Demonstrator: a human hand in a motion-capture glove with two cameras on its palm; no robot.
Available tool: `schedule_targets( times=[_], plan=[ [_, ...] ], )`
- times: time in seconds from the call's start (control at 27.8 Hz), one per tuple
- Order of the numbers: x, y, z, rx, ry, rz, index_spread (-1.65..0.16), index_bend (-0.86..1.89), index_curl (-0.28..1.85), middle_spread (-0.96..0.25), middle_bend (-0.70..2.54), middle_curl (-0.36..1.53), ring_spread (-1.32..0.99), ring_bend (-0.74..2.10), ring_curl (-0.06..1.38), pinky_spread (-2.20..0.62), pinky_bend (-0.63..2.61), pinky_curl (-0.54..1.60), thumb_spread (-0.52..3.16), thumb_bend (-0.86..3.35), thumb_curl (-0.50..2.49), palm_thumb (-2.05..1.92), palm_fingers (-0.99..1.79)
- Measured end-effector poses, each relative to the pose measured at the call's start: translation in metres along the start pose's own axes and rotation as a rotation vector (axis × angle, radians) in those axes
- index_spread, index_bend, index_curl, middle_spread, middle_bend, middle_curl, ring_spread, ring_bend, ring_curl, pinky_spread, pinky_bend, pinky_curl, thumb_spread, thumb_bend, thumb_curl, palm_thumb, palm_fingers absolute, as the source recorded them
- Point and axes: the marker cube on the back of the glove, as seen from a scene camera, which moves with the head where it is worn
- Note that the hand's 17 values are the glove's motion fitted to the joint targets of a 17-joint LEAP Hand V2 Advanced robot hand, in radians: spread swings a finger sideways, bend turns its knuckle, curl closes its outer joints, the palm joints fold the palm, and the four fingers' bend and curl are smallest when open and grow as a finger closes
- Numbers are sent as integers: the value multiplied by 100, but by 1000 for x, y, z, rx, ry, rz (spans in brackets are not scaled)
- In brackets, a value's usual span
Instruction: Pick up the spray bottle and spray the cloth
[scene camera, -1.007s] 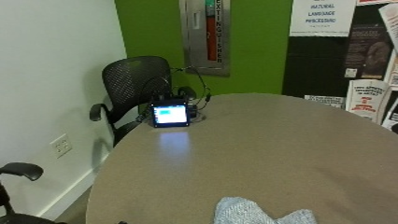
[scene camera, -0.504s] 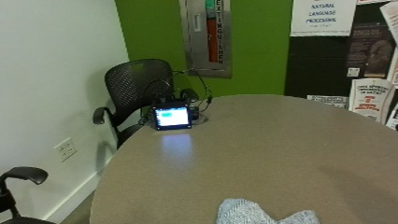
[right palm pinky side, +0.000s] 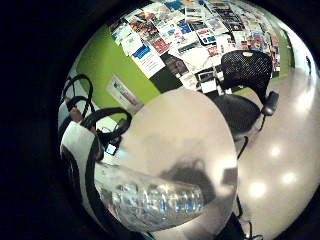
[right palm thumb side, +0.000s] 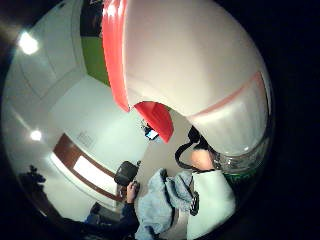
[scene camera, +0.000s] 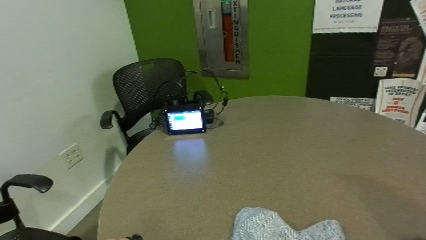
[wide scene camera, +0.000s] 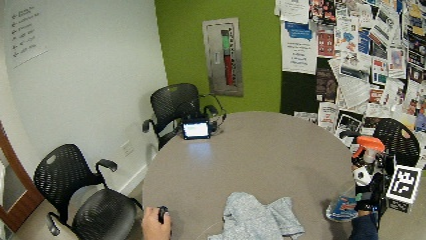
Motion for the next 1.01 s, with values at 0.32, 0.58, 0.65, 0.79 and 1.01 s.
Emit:
schedule_targets(
  times=[0.32, 0.58, 0.65, 0.79, 1.01],
  plan=[
    [-20, 3, -3, -15, 52, -81, -31, 19, 38, -23, 52, 50, -27, 65, 44, -33, 50, 39, 52, -3, 59, 96, 136],
    [-64, 15, -7, -79, 166, -298, -31, 19, 42, -23, 54, 50, -27, 65, 44, -33, 50, 39, 50, -3, 62, 96, 135],
    [-81, 20, -7, -109, 201, -369, -31, 19, 42, -23, 54, 51, -27, 65, 45, -33, 51, 39, 49, -3, 63, 96, 135],
    [-120, 33, 1, -173, 255, -526, -32, 19, 44, -23, 54, 51, -27, 66, 45, -33, 51, 39, 48, -3, 64, 95, 135],
    [-166, 62, 20, -280, 359, -751, -32, 18, 46, -23, 54, 51, -26, 66, 45, -33, 51, 39, 47, -3, 65, 95, 135]
  ],
)
